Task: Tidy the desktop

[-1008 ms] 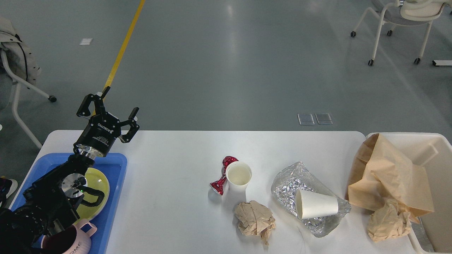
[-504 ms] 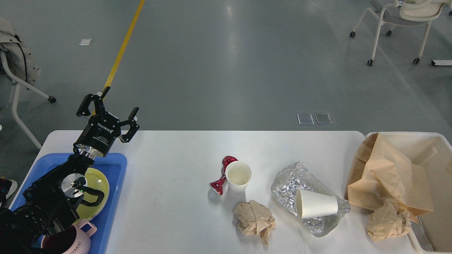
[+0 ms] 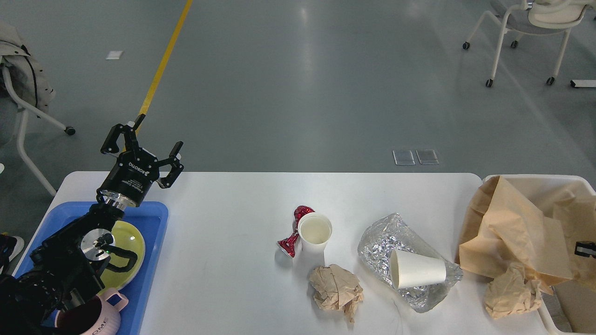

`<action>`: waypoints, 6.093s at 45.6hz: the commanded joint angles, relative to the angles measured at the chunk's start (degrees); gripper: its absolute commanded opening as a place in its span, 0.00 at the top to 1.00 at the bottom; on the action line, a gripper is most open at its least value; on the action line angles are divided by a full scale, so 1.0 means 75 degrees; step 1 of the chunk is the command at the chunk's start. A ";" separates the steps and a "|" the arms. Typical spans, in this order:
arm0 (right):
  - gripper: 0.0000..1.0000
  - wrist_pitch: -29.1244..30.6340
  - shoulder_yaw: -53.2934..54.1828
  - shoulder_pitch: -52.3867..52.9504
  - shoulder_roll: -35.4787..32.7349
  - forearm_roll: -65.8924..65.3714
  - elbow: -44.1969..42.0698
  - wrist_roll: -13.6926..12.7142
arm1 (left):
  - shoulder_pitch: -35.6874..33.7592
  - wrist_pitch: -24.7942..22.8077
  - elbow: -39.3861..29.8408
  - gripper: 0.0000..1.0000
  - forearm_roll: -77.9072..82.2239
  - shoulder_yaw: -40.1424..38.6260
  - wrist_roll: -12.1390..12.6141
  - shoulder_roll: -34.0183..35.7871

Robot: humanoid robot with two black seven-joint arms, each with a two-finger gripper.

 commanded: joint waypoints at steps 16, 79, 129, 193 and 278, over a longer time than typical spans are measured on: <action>0.00 0.2260 -0.2178 0.6398 -0.1342 -0.0101 0.5854 -0.0098 | -0.0002 0.0000 0.0000 0.00 -0.0001 0.0000 0.0000 -0.0001; 0.00 0.2310 -0.1477 0.4623 0.0662 0.1117 0.3279 -0.0626 | -0.0002 0.0000 0.0000 0.00 -0.0001 -0.0012 0.0000 -0.0001; 0.00 0.1197 -0.0317 0.1728 0.1459 0.1094 0.1662 -0.0614 | 0.0010 0.0000 0.0000 0.00 -0.0001 0.0000 0.0000 -0.0001; 1.00 0.4767 -0.1945 0.7911 -0.0391 0.0813 0.4649 -0.0403 | 0.0010 0.0012 0.0000 0.00 -0.0001 -0.0012 0.0000 -0.0001; 0.00 0.2179 -0.2247 0.5365 -0.0649 -0.0359 0.3543 0.0183 | 0.0010 0.0012 0.0000 0.00 -0.0001 -0.0012 0.0000 -0.0001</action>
